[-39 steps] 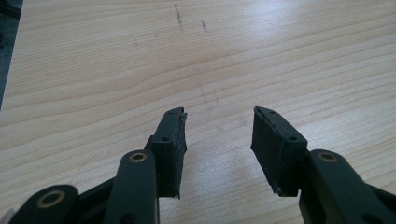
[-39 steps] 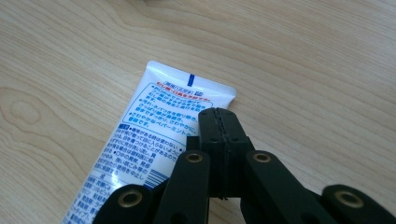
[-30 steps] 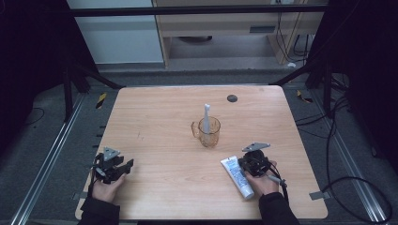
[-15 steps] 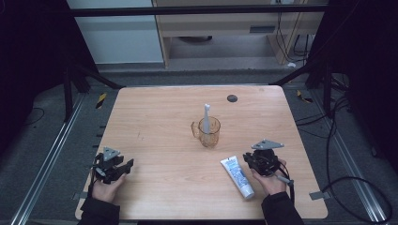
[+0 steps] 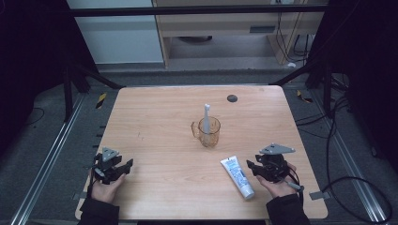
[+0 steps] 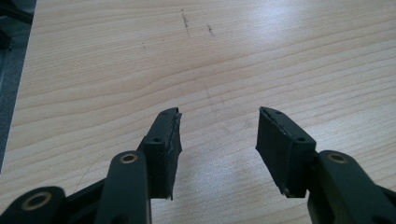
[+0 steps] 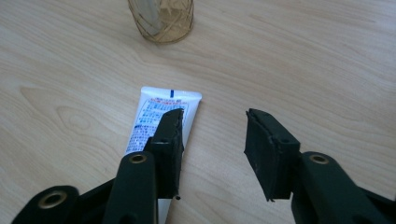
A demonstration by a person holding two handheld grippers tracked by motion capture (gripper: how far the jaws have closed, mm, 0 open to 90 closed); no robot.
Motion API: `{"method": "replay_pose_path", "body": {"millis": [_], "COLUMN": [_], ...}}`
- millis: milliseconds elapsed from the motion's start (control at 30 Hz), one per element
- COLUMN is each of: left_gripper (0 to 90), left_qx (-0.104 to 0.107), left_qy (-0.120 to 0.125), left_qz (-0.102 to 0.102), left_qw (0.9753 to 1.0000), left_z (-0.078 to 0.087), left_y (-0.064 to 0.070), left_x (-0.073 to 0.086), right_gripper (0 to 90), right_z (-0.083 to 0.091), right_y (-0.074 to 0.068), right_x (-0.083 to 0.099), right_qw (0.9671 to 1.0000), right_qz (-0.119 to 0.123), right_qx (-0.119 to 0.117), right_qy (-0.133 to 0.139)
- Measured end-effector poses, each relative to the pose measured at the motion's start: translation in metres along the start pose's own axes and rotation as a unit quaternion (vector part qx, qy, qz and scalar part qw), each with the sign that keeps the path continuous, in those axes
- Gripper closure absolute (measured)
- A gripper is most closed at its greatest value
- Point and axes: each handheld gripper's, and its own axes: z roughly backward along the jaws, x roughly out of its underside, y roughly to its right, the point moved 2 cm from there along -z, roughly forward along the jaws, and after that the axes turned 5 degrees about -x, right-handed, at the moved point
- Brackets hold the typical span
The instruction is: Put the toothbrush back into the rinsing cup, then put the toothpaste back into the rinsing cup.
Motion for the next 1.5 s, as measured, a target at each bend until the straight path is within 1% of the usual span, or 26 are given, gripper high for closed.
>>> {"method": "replay_pose_path", "body": {"millis": [100, 233, 500, 533, 567, 667, 733, 833, 1067, 1133, 1233, 1333, 1500], "left_gripper": [48.1, 48.0, 48.0, 48.0, 48.0, 47.9, 47.9, 47.9, 47.9, 47.9, 47.9, 47.9, 47.8], "left_qx": [0.001, 0.001, 0.001, 0.001, 0.001, 0.002, 0.001, 0.001, -0.001, -0.001, -0.001, -0.002, -0.001], "left_qy": [-0.001, -0.001, -0.002, -0.002, -0.002, -0.002, -0.002, -0.003, -0.005, -0.004, -0.006, -0.006, -0.007], "left_qz": [-0.002, -0.001, 0.0, 0.0, 0.0, -0.001, -0.001, -0.001, -0.003, -0.002, -0.004, -0.005, -0.005], "left_qw": [1.0, 1.0, 1.0, 1.0, 1.0, 1.0, 1.0, 1.0, 1.0, 1.0, 1.0, 1.0, 1.0], "left_z": [0.0, 0.0, -0.001, -0.001, -0.001, 0.0, -0.001, -0.001, -0.002, -0.003, -0.003, -0.003, -0.004], "left_y": [0.001, 0.0, 0.0, 0.0, 0.0, 0.0, 0.0, 0.0, 0.001, 0.002, 0.001, 0.002, 0.002], "left_x": [0.0, 0.0, 0.0, 0.0, 0.001, 0.0, 0.0, 0.0, 0.0, -0.001, -0.001, -0.001, -0.001], "right_gripper": [48.8, 42.0, 37.9, 37.2, 37.2, 37.0, 36.8, 36.3, 34.4, 33.9, 33.9, 34.5, 35.7], "right_z": [0.002, 0.003, -0.003, -0.004, -0.006, -0.009, -0.011, -0.014, -0.024, -0.027, -0.029, -0.035, -0.041], "right_y": [-0.003, -0.005, -0.017, -0.019, -0.02, -0.023, -0.026, -0.03, -0.037, -0.038, -0.038, -0.038, -0.036], "right_x": [0.005, 0.009, 0.008, 0.008, 0.008, 0.008, 0.007, 0.007, 0.008, 0.009, 0.009, 0.01, 0.01], "right_qw": [1.0, 0.9997, 0.9992, 0.999, 0.999, 0.9985, 0.9983, 0.9975, 0.9955, 0.9947, 0.9943, 0.9929, 0.9913], "right_qz": [0.0, -0.009, -0.003, -0.007, -0.005, -0.006, -0.006, -0.007, -0.007, -0.004, -0.007, -0.008, -0.016], "right_qx": [0.001, -0.008, -0.016, -0.02, -0.017, -0.021, -0.018, -0.025, -0.027, -0.025, -0.025, -0.029, -0.027], "right_qy": [-0.009, -0.02, -0.038, -0.039, -0.042, -0.05, -0.056, -0.065, -0.09, -0.099, -0.104, -0.115, -0.128]}}
